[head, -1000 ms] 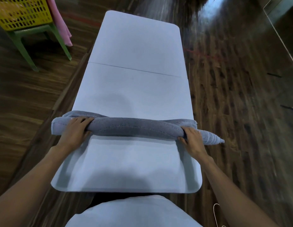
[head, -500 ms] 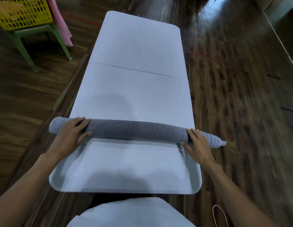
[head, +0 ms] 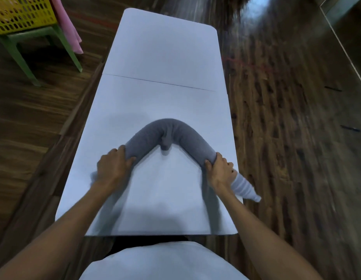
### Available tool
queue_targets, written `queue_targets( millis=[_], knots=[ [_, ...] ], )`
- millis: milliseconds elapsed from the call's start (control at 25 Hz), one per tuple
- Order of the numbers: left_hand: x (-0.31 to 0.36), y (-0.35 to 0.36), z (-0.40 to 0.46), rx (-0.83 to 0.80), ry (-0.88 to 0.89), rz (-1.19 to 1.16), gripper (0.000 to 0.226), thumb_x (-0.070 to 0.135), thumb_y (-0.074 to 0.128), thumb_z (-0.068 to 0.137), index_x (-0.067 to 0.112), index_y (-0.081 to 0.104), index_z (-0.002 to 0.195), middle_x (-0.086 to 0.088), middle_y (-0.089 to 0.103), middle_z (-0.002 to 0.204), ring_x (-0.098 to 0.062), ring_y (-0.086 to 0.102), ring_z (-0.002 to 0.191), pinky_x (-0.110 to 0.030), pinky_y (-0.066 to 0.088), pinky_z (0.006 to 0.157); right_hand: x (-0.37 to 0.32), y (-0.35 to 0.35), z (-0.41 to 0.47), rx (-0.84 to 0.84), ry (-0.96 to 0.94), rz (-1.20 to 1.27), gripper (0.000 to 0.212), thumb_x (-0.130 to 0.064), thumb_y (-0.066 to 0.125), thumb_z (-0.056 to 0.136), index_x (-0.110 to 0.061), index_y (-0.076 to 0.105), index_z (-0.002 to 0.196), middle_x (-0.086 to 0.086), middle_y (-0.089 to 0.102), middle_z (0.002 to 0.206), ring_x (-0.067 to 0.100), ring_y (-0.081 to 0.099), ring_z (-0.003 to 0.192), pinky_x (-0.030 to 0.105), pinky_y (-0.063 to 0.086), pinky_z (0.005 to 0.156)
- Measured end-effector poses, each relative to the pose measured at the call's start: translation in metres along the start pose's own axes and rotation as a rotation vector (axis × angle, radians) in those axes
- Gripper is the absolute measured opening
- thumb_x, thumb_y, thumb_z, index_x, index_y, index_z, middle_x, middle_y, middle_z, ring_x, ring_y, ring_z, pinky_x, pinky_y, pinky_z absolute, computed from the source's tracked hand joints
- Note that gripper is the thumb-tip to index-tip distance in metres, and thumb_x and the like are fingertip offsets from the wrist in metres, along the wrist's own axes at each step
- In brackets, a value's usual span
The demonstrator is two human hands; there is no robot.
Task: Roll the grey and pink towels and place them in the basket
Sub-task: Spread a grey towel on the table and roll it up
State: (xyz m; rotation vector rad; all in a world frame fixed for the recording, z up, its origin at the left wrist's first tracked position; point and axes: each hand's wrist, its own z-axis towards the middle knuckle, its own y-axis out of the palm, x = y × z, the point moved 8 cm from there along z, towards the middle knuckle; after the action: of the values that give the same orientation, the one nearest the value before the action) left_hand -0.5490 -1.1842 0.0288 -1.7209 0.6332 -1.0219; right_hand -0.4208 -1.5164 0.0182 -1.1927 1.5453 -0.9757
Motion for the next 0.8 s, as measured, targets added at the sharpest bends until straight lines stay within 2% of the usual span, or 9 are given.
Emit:
queue_targets(
  millis=[120, 240, 320, 480, 600, 640, 680, 760, 800],
  knots=[
    [0.054, 0.028, -0.016, -0.130, -0.015, -0.092, 0.052, 0.059, 0.052, 0.089, 0.009, 0.058, 0.100, -0.015, 0.066, 0.097, -0.036, 0.062, 0.084, -0.033, 0.038, 0.064, -0.039, 0.013, -0.013, -0.171, -0.080, 0.223, 0.050, -0.039, 0.051, 0.095, -0.016, 0.042, 0.138, 0.008, 0.058, 0.131, 0.034, 0.048, 0.122, 0.048, 0.037, 0.100],
    [0.090, 0.053, -0.030, -0.202, 0.015, -0.228, 0.051, 0.060, 0.053, 0.088, 0.009, 0.060, 0.093, -0.012, 0.068, 0.093, -0.028, 0.063, 0.077, -0.031, 0.045, 0.063, -0.062, 0.023, -0.030, -0.346, -0.205, 0.544, 0.061, -0.026, 0.062, 0.090, -0.014, 0.039, 0.146, 0.007, 0.057, 0.136, 0.026, 0.056, 0.120, 0.039, 0.046, 0.102],
    [0.095, 0.060, -0.033, -0.217, -0.001, -0.242, 0.050, 0.059, 0.053, 0.089, 0.009, 0.060, 0.095, -0.011, 0.068, 0.094, -0.026, 0.063, 0.078, -0.031, 0.047, 0.065, -0.058, 0.028, -0.035, -0.365, -0.217, 0.637, 0.065, -0.024, 0.064, 0.091, -0.017, 0.036, 0.149, 0.004, 0.056, 0.138, 0.022, 0.057, 0.120, 0.037, 0.047, 0.103],
    [0.098, 0.068, -0.033, -0.272, -0.019, -0.272, 0.050, 0.055, 0.044, 0.094, 0.008, 0.061, 0.095, -0.013, 0.068, 0.096, -0.025, 0.062, 0.078, -0.029, 0.043, 0.067, -0.049, 0.029, -0.039, -0.296, -0.227, 0.713, 0.061, -0.029, 0.064, 0.092, -0.019, 0.039, 0.147, 0.001, 0.056, 0.138, 0.017, 0.056, 0.120, 0.033, 0.047, 0.102],
    [0.101, 0.070, -0.028, -0.362, -0.058, -0.289, 0.045, 0.048, 0.039, 0.099, 0.011, 0.056, 0.080, -0.017, 0.068, 0.093, -0.028, 0.061, 0.079, -0.033, 0.044, 0.070, -0.052, 0.036, -0.045, -0.335, -0.246, 0.657, 0.066, -0.050, 0.073, 0.078, -0.022, 0.045, 0.131, -0.001, 0.063, 0.120, 0.020, 0.062, 0.109, 0.034, 0.055, 0.086],
    [0.100, 0.071, -0.025, -0.413, -0.061, -0.293, 0.045, 0.047, 0.040, 0.099, 0.011, 0.056, 0.077, -0.017, 0.068, 0.090, -0.029, 0.062, 0.078, -0.037, 0.048, 0.072, -0.055, 0.040, -0.047, -0.357, -0.255, 0.604, 0.079, -0.059, 0.076, 0.068, -0.022, 0.041, 0.129, -0.001, 0.062, 0.117, 0.022, 0.062, 0.106, 0.036, 0.056, 0.082],
    [0.099, 0.071, -0.021, -0.470, -0.059, -0.288, 0.047, 0.047, 0.041, 0.099, 0.010, 0.057, 0.074, -0.017, 0.068, 0.087, -0.029, 0.063, 0.076, -0.040, 0.051, 0.076, -0.059, 0.043, -0.049, -0.379, -0.258, 0.509, 0.100, -0.068, 0.076, 0.059, -0.021, 0.032, 0.135, 0.000, 0.058, 0.122, 0.025, 0.058, 0.112, 0.040, 0.055, 0.084],
    [0.097, 0.068, -0.013, -0.576, -0.034, -0.230, 0.048, 0.049, 0.044, 0.097, 0.008, 0.059, 0.075, -0.015, 0.067, 0.087, -0.028, 0.062, 0.076, -0.039, 0.052, 0.080, -0.064, 0.054, -0.053, -0.434, -0.209, 0.299, 0.137, -0.080, 0.072, 0.048, -0.024, 0.001, 0.151, 0.005, 0.035, 0.147, 0.029, 0.038, 0.134, 0.048, 0.044, 0.101],
    [0.097, 0.065, -0.008, -0.622, -0.015, -0.202, 0.047, 0.050, 0.046, 0.096, 0.008, 0.059, 0.080, -0.014, 0.064, 0.089, -0.028, 0.060, 0.079, -0.036, 0.050, 0.079, -0.066, 0.057, -0.056, -0.446, -0.171, 0.232, 0.146, -0.082, 0.071, 0.047, -0.025, -0.013, 0.151, 0.007, 0.021, 0.155, 0.030, 0.026, 0.141, 0.051, 0.037, 0.107]
  ],
)
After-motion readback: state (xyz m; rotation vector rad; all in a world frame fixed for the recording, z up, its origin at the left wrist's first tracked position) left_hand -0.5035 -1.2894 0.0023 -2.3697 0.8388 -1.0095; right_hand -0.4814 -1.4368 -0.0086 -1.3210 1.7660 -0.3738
